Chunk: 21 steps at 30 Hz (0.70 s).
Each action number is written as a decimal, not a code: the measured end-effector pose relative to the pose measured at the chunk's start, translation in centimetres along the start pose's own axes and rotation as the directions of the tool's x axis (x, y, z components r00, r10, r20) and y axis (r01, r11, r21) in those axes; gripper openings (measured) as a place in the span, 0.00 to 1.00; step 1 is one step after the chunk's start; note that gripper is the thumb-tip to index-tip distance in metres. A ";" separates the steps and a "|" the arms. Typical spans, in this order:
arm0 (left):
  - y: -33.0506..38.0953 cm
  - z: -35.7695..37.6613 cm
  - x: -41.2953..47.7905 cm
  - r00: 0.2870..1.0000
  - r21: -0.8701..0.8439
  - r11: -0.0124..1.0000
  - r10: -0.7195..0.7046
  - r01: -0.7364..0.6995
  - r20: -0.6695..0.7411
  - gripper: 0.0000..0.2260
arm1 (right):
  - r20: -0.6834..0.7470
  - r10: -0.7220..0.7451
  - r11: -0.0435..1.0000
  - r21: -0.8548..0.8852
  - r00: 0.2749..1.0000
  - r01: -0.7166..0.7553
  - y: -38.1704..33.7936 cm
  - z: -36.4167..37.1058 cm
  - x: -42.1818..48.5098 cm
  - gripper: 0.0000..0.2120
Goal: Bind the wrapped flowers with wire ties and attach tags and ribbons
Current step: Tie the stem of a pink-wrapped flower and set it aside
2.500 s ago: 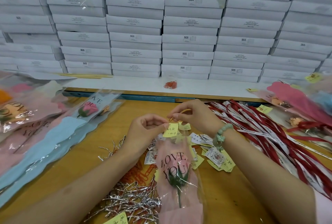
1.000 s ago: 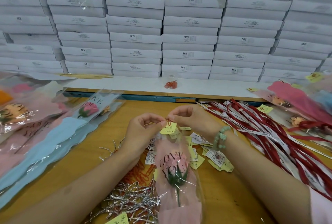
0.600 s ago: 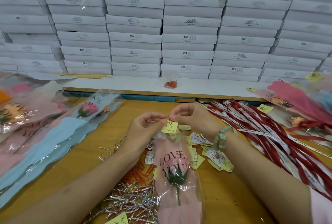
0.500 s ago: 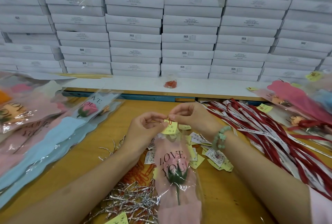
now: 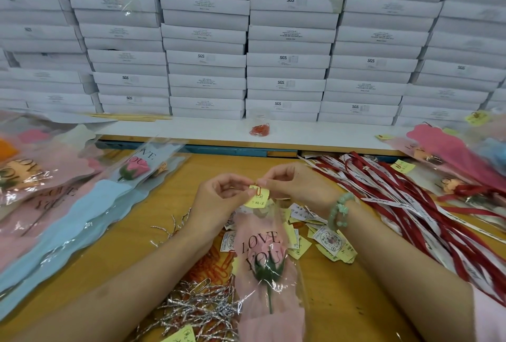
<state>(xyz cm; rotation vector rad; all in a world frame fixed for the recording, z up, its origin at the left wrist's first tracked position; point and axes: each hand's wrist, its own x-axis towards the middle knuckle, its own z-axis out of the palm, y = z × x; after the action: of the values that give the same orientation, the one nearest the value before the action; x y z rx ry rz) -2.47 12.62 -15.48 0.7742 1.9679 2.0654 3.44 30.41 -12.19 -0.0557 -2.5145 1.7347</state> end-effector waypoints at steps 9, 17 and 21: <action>0.0 0.0 0.0 1.000 -0.024 1.000 -0.019 0.018 -0.011 0.05 | -0.271 -0.195 0.940 -0.327 0.943 0.100 -7.9 -2.1 -2.6 0.11; 0.7 -0.1 0.0 1.000 -0.010 1.000 0.013 -0.013 -0.015 0.06 | 0.330 0.509 0.658 -0.745 0.795 -0.112 -11.7 -1.3 -11.6 0.31; 1.4 0.0 0.1 0.998 -0.042 0.998 0.044 -0.045 -0.040 0.07 | 0.262 0.475 0.756 -0.610 0.840 -0.238 -7.9 1.2 -15.0 0.24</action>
<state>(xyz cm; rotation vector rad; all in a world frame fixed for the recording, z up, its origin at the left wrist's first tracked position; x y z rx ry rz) -2.31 12.53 -14.08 0.7819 1.9369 2.1564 18.41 25.27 -6.03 -0.2743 -3.4564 1.0966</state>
